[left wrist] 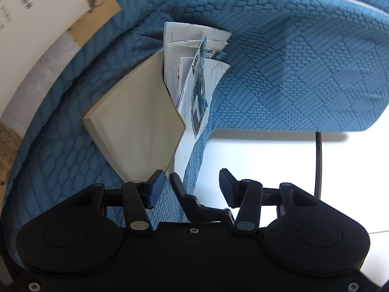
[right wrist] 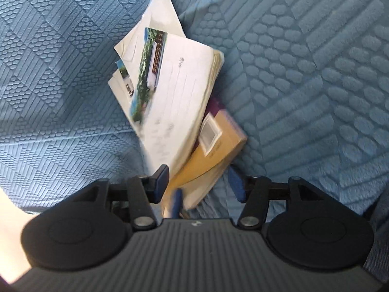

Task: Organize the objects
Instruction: 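Lift and tilt the purple-and-yellow book with the notebook using both grippers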

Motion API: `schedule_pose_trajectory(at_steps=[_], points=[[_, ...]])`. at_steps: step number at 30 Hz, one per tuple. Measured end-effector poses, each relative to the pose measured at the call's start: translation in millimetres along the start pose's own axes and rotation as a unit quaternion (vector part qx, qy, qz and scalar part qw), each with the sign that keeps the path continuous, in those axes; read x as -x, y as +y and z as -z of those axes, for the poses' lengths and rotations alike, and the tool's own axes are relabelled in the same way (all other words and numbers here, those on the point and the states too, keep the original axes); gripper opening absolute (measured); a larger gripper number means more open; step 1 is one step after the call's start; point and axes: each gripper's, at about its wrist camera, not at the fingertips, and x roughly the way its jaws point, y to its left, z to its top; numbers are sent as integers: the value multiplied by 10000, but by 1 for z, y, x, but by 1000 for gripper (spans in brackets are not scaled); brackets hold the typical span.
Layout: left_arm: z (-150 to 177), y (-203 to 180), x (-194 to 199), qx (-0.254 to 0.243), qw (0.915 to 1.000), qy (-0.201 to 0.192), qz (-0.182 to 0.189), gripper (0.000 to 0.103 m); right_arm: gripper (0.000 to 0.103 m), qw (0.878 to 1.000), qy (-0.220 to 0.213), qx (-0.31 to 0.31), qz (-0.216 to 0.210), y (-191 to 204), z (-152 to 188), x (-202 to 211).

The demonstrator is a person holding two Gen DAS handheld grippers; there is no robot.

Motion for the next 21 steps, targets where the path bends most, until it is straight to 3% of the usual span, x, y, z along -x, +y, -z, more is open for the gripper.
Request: schedule_pose_trajectory(at_steps=[3, 5, 7, 8, 10, 12, 17, 21], points=[[0, -3, 1, -165, 9997, -86, -154, 47, 57, 10000, -48, -17, -21, 0, -1, -3], [-1, 2, 1, 3, 9999, -17, 108, 37, 56, 9999, -89, 88, 2, 3, 0, -3], [-3, 3, 1, 128, 9994, 32, 334, 36, 54, 9998, -124, 117, 38, 5, 1, -3], [-2, 1, 3, 48, 9996, 2, 295, 36, 49, 9998, -138, 106, 67, 5, 1, -3], [-1, -1, 5, -116, 9999, -39, 97, 36, 25, 9996, -141, 112, 216, 5, 0, -3], [1, 3, 6, -141, 9999, -44, -58, 36, 16, 9992, -117, 101, 378, 3, -2, -3], [4, 18, 8, 23, 9994, -67, -351, 40, 16, 9974, -114, 496, 520, 14, -5, -3], [-1, 24, 7, 175, 9991, -137, -349, 48, 16, 9978, -204, 520, 359, 18, -12, 5]])
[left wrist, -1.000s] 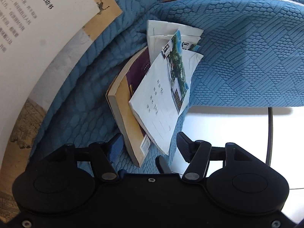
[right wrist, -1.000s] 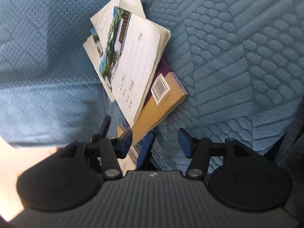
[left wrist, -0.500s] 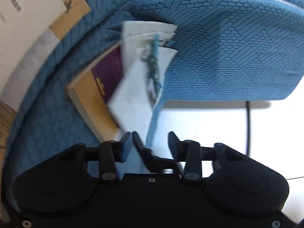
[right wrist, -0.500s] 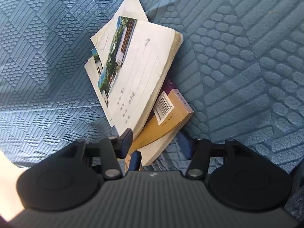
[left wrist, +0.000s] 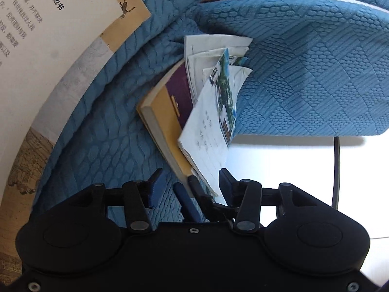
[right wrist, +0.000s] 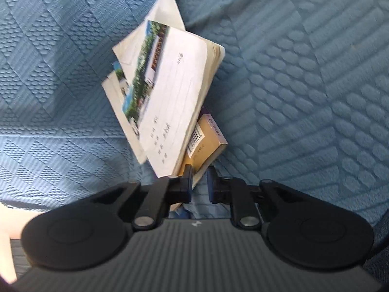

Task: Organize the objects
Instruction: 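Lift and tilt the purple-and-yellow book with the notebook using both grippers, then raise the purple-and-yellow book upright with both grippers, out from under the notebook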

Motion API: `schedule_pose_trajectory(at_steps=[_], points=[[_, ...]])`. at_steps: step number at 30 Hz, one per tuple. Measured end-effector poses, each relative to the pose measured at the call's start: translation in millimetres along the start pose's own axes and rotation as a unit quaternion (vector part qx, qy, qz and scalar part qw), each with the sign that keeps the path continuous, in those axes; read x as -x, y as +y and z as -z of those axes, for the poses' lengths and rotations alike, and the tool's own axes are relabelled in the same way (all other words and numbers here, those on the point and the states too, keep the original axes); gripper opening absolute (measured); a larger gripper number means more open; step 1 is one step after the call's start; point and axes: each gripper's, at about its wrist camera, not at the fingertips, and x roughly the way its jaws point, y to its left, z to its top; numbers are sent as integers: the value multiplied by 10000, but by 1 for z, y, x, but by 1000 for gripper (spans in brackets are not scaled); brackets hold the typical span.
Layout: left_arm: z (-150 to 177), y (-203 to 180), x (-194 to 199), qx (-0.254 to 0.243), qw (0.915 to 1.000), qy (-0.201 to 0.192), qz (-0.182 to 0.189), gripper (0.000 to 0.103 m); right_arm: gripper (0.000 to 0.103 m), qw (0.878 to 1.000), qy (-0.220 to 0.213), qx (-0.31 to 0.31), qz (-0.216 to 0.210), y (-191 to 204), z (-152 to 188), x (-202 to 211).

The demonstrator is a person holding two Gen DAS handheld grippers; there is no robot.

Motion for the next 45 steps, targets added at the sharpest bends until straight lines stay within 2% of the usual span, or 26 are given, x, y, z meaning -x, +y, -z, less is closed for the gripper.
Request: schedule_pose_trajectory(at_steps=[2, 8, 12, 14, 17, 18, 22, 27, 30, 32, 35, 37, 42, 45], points=[[-3, 1, -3, 70, 10000, -35, -12, 53, 16, 9999, -5, 84, -62, 5, -3, 0], [-12, 4, -17, 278, 9993, -249, -39, 51, 16, 9994, 12, 177, -293, 13, -8, 7], [-20, 18, -14, 832, 9945, -565, 292, 41, 16, 9993, 5, 156, -352, 21, -12, 2], [-24, 22, -11, 931, 9929, -671, 298, 35, 16, 9992, 19, 127, -365, 20, -13, 4], [-32, 24, -8, 1014, 9910, -803, 348, 22, 16, 9991, 29, 153, -402, 23, -15, 5], [-34, 24, -8, 996, 9914, -781, 334, 15, 16, 9990, 33, 137, -415, 23, -16, 6], [-34, 13, -7, 796, 9926, -888, 240, 8, 16, 9991, 31, 142, -401, 23, -16, 5], [-24, -19, 2, 103, 9939, -1080, -218, 7, 19, 9996, 44, 143, -236, 17, -10, 4], [-20, -33, 10, -130, 9929, -1118, -391, 7, 21, 9990, 127, -2, -431, 11, -4, 4], [-17, -43, 17, -306, 9919, -1134, -494, 7, 27, 9981, 203, -160, -559, 7, 1, 4], [-11, -58, 28, -518, 9904, -1132, -597, 7, 41, 9962, 393, -232, -739, 8, 12, 3], [-7, -68, 35, -668, 9892, -1138, -640, 7, 45, 9945, 489, -203, -900, 11, 20, 3], [5, -81, 55, -889, 9857, -1153, -844, 7, 46, 9915, 471, -387, -1149, 14, 31, 10], [11, -78, 68, -870, 9864, -1126, -823, 7, 49, 9899, 475, -561, -1210, 10, 32, 14]])
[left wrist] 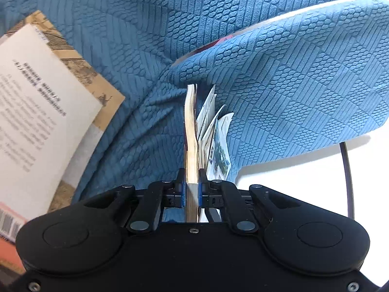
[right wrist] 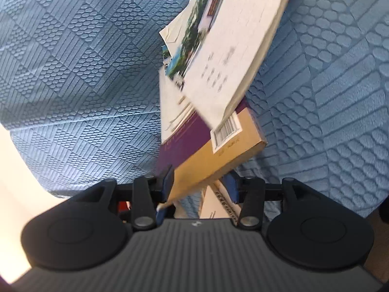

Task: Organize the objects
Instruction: 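Raise the purple-and-yellow book upright with both grippers, out from under the notebook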

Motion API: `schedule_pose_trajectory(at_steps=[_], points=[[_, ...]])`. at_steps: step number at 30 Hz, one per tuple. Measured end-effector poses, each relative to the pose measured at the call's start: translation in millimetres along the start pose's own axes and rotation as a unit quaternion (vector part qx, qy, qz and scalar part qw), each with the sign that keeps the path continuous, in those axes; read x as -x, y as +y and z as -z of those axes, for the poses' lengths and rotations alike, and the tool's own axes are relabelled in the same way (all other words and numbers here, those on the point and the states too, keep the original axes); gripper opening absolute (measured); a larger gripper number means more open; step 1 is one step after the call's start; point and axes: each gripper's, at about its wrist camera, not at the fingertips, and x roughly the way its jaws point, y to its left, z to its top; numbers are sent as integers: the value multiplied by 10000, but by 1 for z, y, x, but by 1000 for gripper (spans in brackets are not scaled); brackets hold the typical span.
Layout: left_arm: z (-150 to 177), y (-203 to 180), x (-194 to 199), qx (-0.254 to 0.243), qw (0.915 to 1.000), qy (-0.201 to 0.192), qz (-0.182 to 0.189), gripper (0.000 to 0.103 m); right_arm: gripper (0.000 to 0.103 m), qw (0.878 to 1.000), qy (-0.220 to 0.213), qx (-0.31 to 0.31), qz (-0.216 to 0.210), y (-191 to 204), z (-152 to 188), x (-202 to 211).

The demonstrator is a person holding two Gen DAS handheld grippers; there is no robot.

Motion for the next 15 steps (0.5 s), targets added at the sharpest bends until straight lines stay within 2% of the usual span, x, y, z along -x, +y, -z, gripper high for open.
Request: schedule_pose_trajectory(at_steps=[4, 8, 11, 15], points=[[4, 7, 18, 26, 10000, -10, -28, 7, 48, 9997, -62, -133, 195, -7, 4, 1], [6, 18, 28, 9, 10000, 23, -70, 7, 46, 9980, -334, -311, 442, -19, 7, 11], [5, 23, 35, 57, 10000, 64, -27, 7, 39, 9977, -371, -186, 543, -12, 8, 13], [2, 23, 44, 135, 9998, 176, 17, 10, 29, 9969, -441, 289, 589, 9, 12, 22]])
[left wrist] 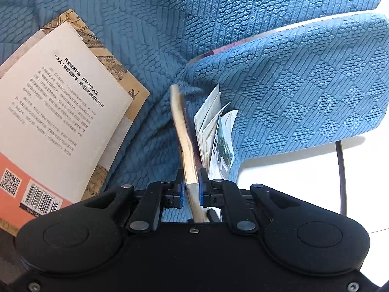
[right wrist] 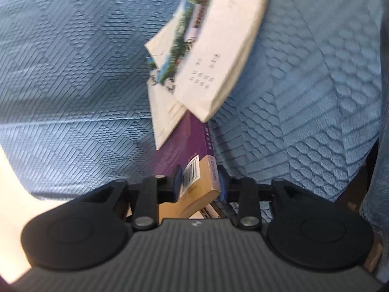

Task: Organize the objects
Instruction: 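Raise the purple-and-yellow book upright with both grippers, out from under the notebook, then carry the upright purple-and-yellow book with both grippers over the book stack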

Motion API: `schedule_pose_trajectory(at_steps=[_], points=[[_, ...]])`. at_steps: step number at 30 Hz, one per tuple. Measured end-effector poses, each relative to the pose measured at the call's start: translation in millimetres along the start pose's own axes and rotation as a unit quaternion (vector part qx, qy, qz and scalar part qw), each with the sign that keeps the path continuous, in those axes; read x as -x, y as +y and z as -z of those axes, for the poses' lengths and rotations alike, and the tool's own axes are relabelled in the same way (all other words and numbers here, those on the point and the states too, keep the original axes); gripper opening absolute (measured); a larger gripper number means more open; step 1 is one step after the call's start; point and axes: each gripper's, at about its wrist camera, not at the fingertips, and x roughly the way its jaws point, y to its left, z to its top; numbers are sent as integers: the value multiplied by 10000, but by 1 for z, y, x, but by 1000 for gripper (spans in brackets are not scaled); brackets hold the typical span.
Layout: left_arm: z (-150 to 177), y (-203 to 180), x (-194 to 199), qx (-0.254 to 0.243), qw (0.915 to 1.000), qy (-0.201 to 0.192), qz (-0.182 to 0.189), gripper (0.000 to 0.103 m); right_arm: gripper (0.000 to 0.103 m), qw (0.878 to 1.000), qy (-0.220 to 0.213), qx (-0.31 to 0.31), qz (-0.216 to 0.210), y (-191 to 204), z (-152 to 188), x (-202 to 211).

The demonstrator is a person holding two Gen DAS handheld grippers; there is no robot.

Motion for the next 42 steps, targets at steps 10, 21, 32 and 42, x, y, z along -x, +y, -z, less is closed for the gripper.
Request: schedule_pose_trajectory(at_steps=[10, 21, 32, 42], points=[[-4, -1, 37, 80, 9988, 428, 242, 13, 24, 9972, -83, 730, 144, 40, 14, 33], [-14, 9, 91, 108, 9956, 708, 613, 13, 24, 9908, -219, 1332, 132, 75, 60, 61], [-50, -1, 150, -18, 9956, 335, 879, 14, 24, 9807, -186, 1940, -135, 133, 96, 56], [-57, 39, 172, 48, 9968, 129, 791, 14, 24, 9707, -2, 2398, -148, 144, 131, 33]])
